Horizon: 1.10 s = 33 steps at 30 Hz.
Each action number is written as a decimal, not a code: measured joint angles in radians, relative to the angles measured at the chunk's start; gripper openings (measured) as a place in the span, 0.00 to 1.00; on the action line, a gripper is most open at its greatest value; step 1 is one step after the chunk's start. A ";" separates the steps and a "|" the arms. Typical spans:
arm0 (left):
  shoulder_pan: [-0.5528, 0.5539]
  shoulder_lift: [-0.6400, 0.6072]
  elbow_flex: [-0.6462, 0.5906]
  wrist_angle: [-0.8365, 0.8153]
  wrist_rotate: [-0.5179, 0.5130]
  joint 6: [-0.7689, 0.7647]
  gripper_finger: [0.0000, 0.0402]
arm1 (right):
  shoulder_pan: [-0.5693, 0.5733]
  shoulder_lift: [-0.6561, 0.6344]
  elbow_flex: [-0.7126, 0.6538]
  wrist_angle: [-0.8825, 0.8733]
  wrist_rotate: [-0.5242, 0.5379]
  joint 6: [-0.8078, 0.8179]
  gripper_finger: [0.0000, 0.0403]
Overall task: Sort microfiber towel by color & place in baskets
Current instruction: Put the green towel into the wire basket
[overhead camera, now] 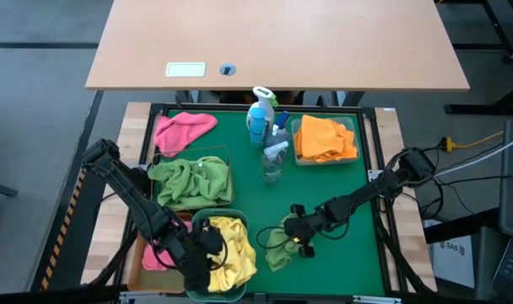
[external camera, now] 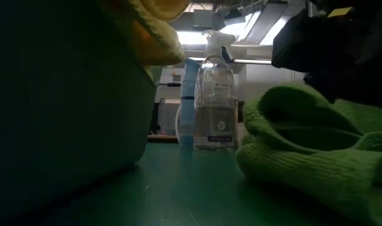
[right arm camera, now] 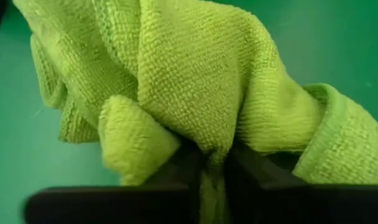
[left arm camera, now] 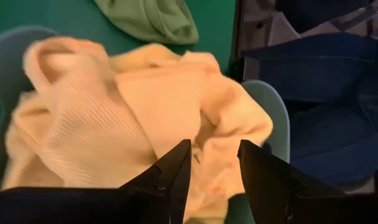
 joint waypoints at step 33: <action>0.058 -0.100 0.000 0.145 -0.278 -0.006 0.32 | 0.000 -0.029 0.583 -0.357 0.198 -0.306 0.04</action>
